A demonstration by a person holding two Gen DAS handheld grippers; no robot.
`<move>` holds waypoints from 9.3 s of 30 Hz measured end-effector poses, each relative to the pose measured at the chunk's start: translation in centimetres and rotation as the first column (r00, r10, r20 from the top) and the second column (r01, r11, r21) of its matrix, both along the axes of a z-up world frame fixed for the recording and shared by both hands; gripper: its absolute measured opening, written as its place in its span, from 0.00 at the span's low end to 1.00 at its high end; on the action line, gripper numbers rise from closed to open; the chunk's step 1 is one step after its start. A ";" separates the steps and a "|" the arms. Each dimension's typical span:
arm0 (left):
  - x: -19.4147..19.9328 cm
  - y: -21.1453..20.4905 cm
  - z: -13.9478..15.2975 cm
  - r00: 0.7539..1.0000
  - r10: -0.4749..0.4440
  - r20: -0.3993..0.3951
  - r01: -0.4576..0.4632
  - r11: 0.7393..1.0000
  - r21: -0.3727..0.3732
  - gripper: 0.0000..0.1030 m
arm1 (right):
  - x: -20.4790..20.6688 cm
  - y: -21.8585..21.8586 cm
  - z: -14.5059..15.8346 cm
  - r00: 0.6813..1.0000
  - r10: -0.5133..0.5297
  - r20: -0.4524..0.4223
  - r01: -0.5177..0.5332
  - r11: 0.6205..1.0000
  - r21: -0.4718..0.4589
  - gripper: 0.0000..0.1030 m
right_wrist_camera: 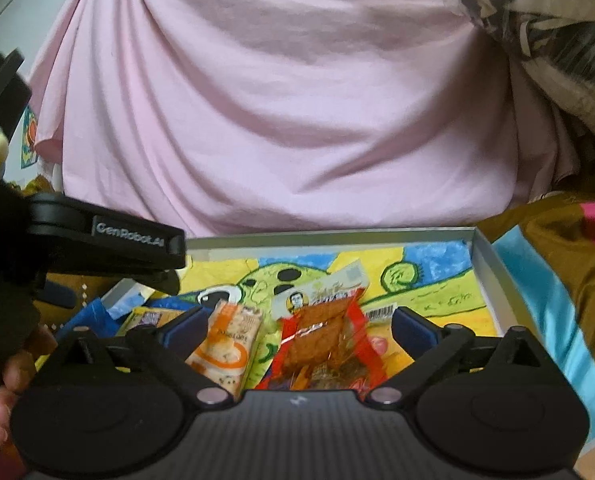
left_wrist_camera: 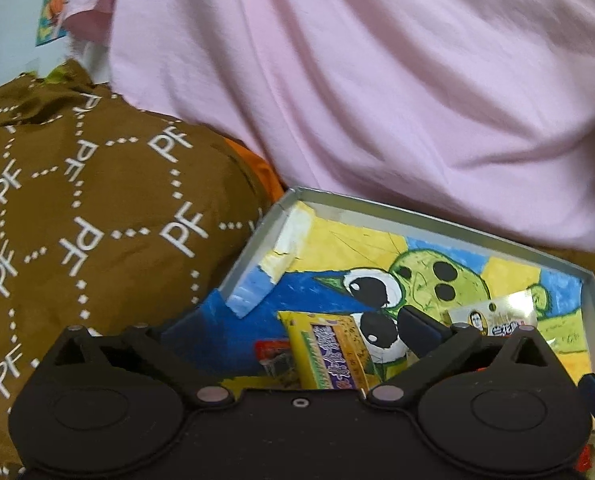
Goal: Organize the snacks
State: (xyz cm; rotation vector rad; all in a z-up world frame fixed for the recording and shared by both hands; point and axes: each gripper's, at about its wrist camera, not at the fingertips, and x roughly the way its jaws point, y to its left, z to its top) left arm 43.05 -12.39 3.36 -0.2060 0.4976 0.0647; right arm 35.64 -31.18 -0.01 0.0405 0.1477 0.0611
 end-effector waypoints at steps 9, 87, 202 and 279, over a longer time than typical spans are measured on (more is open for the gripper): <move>-2.3 1.4 1.5 0.999 0.029 0.016 -0.029 1.000 -0.008 0.99 | -1.9 0.2 2.2 0.999 -0.013 0.038 0.014 1.000 -0.018 1.00; -28.7 8.3 -1.5 0.980 0.119 0.158 -0.128 0.990 0.050 0.99 | -22.9 6.0 3.1 0.995 -0.070 -0.073 0.062 0.991 -0.115 1.00; -34.2 10.8 -5.9 0.991 -0.056 0.121 0.038 0.989 0.145 0.99 | -28.0 9.1 -0.7 0.979 -0.132 -0.158 0.121 0.990 -0.077 1.00; -34.5 9.8 -5.8 0.990 -0.106 0.089 0.093 0.986 0.136 0.99 | -27.8 9.1 -1.3 0.977 -0.129 -0.172 0.116 0.990 -0.080 1.00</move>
